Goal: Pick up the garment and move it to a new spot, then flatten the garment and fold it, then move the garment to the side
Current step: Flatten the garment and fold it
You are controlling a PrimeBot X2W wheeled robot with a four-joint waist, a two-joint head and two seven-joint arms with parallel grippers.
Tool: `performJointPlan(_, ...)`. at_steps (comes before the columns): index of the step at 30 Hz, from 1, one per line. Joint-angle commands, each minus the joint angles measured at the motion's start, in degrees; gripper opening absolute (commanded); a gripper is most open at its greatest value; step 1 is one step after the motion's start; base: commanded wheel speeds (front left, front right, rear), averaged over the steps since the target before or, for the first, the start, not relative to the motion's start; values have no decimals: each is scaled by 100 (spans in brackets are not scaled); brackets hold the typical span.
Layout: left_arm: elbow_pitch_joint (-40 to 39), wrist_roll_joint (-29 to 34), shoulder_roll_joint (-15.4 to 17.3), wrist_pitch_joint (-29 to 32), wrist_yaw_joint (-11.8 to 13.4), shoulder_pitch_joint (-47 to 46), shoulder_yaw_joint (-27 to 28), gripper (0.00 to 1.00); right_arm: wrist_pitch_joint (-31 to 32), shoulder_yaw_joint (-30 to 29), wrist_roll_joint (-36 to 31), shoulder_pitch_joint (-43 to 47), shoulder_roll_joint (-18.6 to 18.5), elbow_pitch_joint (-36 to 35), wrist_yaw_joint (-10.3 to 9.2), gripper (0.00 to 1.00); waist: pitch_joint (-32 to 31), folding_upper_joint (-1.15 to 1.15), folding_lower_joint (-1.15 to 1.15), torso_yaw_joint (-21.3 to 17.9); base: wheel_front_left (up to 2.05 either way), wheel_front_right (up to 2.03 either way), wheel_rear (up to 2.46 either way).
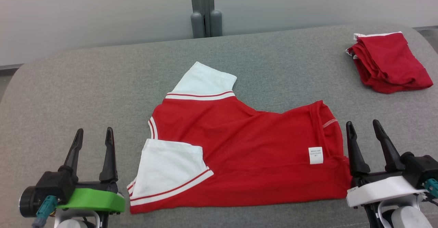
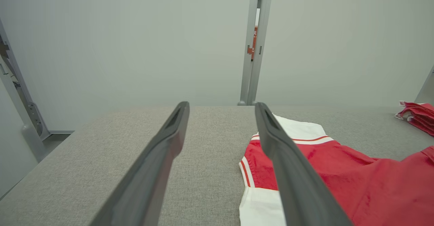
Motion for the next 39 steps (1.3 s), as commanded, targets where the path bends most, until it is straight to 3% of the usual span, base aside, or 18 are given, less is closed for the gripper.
performJointPlan(1, -56, 69, 63, 1, -13, -69, 36, 100, -13, -19, -69, 122, 26, -69, 0, 100, -15, 0, 0, 9, 0, 0, 0)
performJointPlan(25, 302, 2, 195, 1, -26, 100, 47, 100, -15, 61, -386, 220, -48, 95, 0, 100, 61, 0, 0, -1, 0, 0, 0)
performJointPlan(27, 370, -31, 279, 1, -26, -67, -15, 100, -14, 81, -418, 73, -104, 166, 0, 100, 125, 0, 0, -17, 0, 0, 0)
performJointPlan(33, 811, -181, 942, 94, -25, -1364, -704, 100, 503, 288, -492, -998, -416, 586, 0, 100, 533, 0, 0, -161, 0, 0, 0)
performJointPlan(39, 1428, -885, 1644, 566, -26, -3282, -1894, 100, 1224, 574, -430, -2461, -579, 1304, 0, 100, 1252, 0, 0, -470, 0, 0, 0)
